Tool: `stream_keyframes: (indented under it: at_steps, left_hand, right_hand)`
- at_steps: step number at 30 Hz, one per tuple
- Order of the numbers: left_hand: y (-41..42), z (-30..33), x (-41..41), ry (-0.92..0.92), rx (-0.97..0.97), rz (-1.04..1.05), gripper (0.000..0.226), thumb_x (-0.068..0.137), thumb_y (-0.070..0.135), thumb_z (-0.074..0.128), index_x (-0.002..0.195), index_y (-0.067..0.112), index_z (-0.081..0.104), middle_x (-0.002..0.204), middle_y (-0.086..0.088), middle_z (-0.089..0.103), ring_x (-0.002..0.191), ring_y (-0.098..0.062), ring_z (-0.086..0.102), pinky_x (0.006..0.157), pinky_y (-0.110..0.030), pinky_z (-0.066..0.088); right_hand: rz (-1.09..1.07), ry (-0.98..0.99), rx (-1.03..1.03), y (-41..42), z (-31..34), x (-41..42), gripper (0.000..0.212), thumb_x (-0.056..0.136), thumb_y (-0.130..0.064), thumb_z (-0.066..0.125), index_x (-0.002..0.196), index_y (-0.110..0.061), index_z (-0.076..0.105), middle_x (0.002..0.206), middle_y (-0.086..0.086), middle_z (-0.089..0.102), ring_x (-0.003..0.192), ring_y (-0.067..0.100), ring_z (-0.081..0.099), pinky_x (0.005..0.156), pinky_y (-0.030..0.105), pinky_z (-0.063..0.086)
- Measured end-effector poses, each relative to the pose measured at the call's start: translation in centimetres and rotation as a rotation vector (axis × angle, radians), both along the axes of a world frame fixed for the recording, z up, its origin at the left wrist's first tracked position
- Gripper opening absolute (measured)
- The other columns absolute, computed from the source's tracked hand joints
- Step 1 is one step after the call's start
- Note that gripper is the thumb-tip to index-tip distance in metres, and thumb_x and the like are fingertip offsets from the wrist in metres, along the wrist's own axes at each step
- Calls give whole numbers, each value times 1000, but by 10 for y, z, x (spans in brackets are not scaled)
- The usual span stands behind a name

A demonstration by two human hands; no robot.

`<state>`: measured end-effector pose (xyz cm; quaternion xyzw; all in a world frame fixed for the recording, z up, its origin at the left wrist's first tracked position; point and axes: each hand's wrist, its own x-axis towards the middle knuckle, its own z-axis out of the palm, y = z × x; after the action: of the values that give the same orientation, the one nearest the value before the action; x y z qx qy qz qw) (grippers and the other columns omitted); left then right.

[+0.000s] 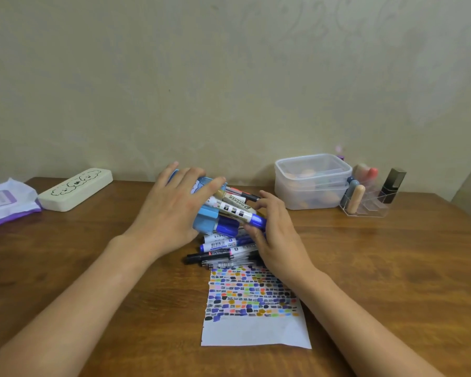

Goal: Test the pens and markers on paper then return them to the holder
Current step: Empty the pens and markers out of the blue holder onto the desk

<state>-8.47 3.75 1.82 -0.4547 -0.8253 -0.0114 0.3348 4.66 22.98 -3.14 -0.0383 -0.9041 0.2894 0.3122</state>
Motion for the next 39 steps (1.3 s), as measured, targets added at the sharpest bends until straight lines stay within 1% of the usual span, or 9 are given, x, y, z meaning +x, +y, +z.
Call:
stream_keyframes:
  at_steps: [2,7,14,19,22,26,31,36,39]
  left_hand:
    - [0,-1,-1,-8,-5,3,100,59,39,86,147,32,38,130,-4,47,119,-26,52,119,-48,22]
    - [-1,-2,-3,-50,-19,-3,99,64,52,83,148,35,33,134,-3,44,125,-25,48,120,-47,22]
    - [-4,-1,-2,-75,-21,-16,98,65,49,81,149,35,32,134,-2,43,126,-23,44,120,-46,20]
    - [-7,1,-5,-89,-48,11,102,63,45,81,150,37,28,136,0,40,129,-21,40,122,-43,16]
    - [-10,2,-8,-98,-34,2,102,60,41,82,149,36,31,133,0,42,126,-22,43,120,-44,20]
    - [-13,1,-13,-105,-16,-2,100,60,42,80,148,35,34,131,0,44,124,-23,46,119,-46,22]
    - [-10,1,-11,-127,-46,-3,103,61,48,81,150,38,28,134,2,41,128,-21,42,121,-44,19]
    - [-6,0,-7,-120,-30,-24,100,64,52,79,149,38,28,135,1,41,128,-22,41,121,-44,18]
    - [-9,-1,-9,-138,-20,-18,102,62,49,80,149,38,28,133,1,40,127,-21,41,121,-44,18]
  right_hand:
    - [11,35,-16,0,0,0,49,99,-23,60,142,-26,37,152,-7,37,134,9,46,101,36,52]
    - [-57,-25,85,6,-1,-1,64,102,-24,55,156,-34,23,151,-10,31,127,6,48,85,26,57]
    - [-104,-75,87,14,-5,0,56,101,-25,57,151,-31,32,142,-4,38,118,12,55,80,34,60]
    - [-95,-97,43,14,-6,3,48,102,-23,52,147,-29,36,137,-3,42,115,13,55,90,37,56]
    - [-130,-114,49,16,-7,3,41,101,-20,51,140,-25,41,132,-2,45,109,15,56,93,43,52]
    - [-168,-149,15,15,-6,3,36,98,-24,51,134,-24,46,125,-4,51,106,12,54,97,43,49]
    - [-162,-198,55,8,-3,4,62,86,-42,47,146,-27,40,136,-7,50,123,12,44,114,45,34]
    - [-178,-209,153,-3,-4,4,78,83,-38,39,157,-27,21,149,-4,40,140,15,32,123,53,16]
    - [-141,-238,185,-5,-3,6,85,81,-34,42,160,-32,10,160,-7,25,151,13,13,125,55,4]
